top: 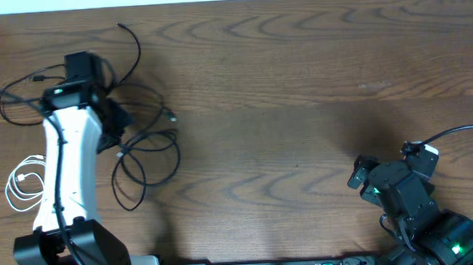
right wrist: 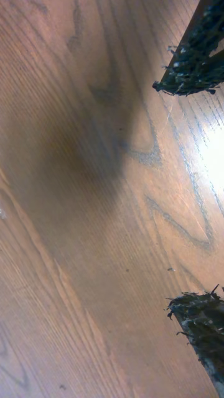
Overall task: Untangle cables
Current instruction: 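Close the left gripper on the black cables and drag them leftward, then open the left gripper and lift it off the black cables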
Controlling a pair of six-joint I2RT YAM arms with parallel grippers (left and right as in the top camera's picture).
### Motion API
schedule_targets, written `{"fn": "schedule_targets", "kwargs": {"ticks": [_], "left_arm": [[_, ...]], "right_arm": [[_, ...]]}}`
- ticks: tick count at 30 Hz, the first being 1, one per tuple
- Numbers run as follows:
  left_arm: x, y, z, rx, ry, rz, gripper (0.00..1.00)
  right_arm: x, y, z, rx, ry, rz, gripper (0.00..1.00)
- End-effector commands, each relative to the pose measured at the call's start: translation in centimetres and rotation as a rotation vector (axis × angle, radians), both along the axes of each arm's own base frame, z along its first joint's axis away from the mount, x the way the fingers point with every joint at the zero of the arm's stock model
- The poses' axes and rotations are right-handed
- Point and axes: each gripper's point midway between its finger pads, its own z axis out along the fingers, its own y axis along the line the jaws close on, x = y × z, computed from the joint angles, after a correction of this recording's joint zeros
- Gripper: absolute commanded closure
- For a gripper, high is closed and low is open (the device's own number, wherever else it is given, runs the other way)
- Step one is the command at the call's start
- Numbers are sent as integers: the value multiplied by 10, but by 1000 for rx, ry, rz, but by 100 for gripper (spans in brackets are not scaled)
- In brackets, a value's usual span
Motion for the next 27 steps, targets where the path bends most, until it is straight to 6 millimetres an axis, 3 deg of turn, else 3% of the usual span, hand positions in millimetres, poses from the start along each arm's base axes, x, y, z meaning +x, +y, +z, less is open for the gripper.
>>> {"fn": "schedule_targets", "kwargs": {"ticks": [1,5,10,15,22,24,25,26,27], "left_arm": [[-11,25,-1,10,-12,176,92],[-16,44,0,11,-24,237,92],[-7,62,3,23,-91,284,93],[-7,42,-1,-81,-79,252,93],[-20,20,-10,-99,10,201,92],[-20,19,-11,-99,11,198,64],[-20,20,-11,-94,12,199,39],[-21,22,-11,-83,14,202,25],[-22,25,-10,-65,15,206,18]], "right_arm": [[2,-2,5,5,-16,-21,1],[2,-2,5,6,-17,-21,1],[5,0,7,16,-33,-21,1],[7,1,9,20,-39,-21,1],[12,8,5,28,-21,-9,1],[12,9,2,26,-7,-4,1],[12,10,0,24,1,-3,1],[12,11,-1,23,9,0,1],[12,11,-3,21,18,2,1]]}}
